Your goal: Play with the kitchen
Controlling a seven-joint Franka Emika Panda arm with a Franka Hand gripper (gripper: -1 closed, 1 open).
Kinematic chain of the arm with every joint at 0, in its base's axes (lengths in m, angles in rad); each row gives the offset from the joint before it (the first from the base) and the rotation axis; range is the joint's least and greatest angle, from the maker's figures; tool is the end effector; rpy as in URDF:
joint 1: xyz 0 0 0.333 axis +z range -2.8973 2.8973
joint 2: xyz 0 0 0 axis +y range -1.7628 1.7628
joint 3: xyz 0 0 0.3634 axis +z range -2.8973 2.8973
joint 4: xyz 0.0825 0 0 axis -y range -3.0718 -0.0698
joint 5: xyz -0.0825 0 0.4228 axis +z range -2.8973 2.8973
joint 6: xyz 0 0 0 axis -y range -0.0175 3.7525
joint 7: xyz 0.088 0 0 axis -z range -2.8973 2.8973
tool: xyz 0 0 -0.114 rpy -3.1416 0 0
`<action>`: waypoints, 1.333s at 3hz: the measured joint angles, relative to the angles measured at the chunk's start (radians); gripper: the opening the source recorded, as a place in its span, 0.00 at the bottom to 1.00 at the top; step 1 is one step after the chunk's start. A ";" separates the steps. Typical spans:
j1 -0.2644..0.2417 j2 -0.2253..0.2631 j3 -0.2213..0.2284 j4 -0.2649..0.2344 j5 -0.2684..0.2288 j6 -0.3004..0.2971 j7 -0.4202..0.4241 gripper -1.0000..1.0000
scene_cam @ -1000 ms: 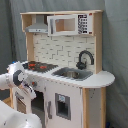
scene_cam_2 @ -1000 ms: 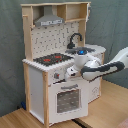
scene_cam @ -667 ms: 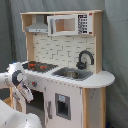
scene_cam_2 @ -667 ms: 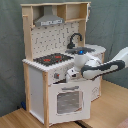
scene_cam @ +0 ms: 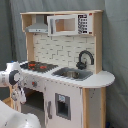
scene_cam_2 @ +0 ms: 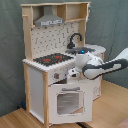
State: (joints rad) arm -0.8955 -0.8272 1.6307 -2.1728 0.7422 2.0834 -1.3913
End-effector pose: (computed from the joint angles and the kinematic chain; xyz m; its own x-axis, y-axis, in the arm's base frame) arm 0.3689 0.4356 0.3363 -0.1405 0.9761 -0.1657 0.9821 0.1586 0.1017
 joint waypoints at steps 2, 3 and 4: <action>0.102 0.000 -0.015 -0.027 0.060 -0.004 0.162 0.00; 0.171 0.000 -0.061 -0.072 0.061 -0.004 0.213 0.00; 0.224 -0.004 -0.091 -0.087 0.059 -0.004 0.293 0.00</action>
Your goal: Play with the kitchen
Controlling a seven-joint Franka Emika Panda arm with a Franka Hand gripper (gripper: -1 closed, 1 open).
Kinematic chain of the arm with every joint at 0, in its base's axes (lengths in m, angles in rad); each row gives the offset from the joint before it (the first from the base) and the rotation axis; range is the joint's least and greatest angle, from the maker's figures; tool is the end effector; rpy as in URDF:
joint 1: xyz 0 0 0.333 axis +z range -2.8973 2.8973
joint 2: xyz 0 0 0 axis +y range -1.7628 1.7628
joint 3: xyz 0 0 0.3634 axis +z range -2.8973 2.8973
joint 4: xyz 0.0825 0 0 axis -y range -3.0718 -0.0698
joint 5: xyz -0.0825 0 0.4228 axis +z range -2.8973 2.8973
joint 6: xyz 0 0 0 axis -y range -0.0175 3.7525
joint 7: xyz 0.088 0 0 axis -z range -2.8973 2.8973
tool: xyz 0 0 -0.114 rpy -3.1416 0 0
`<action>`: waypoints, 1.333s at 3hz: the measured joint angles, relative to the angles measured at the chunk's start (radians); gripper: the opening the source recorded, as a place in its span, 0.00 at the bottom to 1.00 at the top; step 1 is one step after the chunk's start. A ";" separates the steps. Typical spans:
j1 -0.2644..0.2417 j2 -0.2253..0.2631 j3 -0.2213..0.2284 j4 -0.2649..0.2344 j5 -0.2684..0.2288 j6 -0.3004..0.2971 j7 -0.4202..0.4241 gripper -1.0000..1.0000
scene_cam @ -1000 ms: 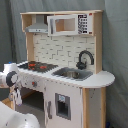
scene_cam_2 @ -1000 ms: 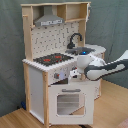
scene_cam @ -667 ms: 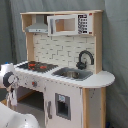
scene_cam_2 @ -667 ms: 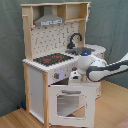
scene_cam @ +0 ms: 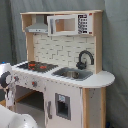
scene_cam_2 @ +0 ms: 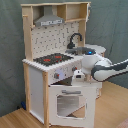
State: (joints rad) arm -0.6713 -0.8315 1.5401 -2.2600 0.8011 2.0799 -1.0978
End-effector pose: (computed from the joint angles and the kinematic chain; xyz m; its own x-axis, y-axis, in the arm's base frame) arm 0.2975 0.4525 0.3445 0.0759 0.9940 -0.0791 0.9892 -0.0651 0.1314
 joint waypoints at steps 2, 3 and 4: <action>0.003 -0.020 -0.029 0.001 -0.003 0.000 0.080 1.00; 0.003 -0.036 -0.048 0.000 -0.005 0.000 0.081 1.00; 0.032 -0.087 -0.126 0.000 -0.043 -0.029 0.081 1.00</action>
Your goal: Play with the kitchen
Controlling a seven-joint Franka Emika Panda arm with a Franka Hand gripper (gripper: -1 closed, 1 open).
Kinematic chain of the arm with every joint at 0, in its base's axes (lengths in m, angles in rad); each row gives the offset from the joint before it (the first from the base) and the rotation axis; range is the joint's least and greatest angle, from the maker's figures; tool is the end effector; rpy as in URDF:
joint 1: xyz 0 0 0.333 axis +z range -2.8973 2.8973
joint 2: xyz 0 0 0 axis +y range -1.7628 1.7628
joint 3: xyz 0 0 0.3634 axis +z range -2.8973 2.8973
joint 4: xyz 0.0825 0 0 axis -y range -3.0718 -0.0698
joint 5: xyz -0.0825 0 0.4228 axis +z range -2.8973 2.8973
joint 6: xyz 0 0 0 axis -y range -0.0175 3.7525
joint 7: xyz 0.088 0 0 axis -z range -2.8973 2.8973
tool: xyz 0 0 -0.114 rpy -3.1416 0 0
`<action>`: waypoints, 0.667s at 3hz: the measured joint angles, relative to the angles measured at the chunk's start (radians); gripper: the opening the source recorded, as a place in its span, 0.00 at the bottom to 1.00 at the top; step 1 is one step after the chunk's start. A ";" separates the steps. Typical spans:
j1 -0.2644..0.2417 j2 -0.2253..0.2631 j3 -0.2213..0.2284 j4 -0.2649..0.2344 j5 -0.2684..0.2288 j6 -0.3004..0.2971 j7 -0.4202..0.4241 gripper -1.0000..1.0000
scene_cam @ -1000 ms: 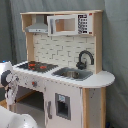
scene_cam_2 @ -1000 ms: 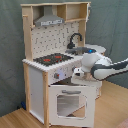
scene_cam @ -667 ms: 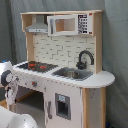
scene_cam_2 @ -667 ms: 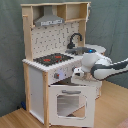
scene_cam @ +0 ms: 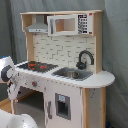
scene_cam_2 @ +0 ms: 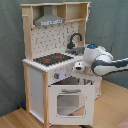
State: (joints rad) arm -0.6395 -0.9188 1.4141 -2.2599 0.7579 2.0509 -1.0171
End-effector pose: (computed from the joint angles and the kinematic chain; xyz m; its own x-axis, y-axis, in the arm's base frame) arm 0.3131 0.4329 0.3917 0.2013 0.9768 -0.0728 0.9515 -0.1773 0.2514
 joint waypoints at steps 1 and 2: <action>0.040 -0.067 -0.057 0.000 -0.017 -0.045 0.000 1.00; 0.059 -0.145 -0.106 0.001 -0.055 -0.085 -0.001 1.00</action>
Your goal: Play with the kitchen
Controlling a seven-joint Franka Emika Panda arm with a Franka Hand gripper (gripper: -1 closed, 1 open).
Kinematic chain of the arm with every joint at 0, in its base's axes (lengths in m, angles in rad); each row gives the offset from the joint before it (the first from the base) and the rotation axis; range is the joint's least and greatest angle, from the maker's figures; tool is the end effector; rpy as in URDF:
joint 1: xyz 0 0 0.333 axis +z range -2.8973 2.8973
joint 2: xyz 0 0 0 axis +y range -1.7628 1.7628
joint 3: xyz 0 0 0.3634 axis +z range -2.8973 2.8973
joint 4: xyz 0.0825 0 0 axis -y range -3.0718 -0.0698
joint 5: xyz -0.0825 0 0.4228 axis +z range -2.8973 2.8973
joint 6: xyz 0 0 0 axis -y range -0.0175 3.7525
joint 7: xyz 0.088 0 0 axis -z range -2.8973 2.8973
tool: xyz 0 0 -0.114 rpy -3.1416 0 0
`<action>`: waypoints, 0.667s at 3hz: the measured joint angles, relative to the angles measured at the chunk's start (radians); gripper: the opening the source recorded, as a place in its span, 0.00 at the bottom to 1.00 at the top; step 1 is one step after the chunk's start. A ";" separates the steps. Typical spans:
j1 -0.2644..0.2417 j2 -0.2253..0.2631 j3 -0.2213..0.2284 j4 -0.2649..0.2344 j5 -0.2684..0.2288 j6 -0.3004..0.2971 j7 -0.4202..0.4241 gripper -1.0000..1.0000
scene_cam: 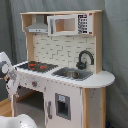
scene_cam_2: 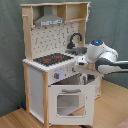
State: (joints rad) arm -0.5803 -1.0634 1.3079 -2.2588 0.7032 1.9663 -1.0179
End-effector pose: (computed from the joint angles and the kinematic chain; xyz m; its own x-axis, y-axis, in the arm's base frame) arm 0.2938 0.4263 0.4311 0.2194 0.9661 -0.1358 0.9173 -0.1569 0.3660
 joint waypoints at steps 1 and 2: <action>0.013 -0.049 -0.035 0.008 -0.079 -0.019 -0.003 1.00; 0.015 -0.088 -0.065 0.024 -0.182 -0.030 -0.003 1.00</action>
State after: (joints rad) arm -0.5651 -1.1516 1.2427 -2.2351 0.5212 1.9366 -1.0208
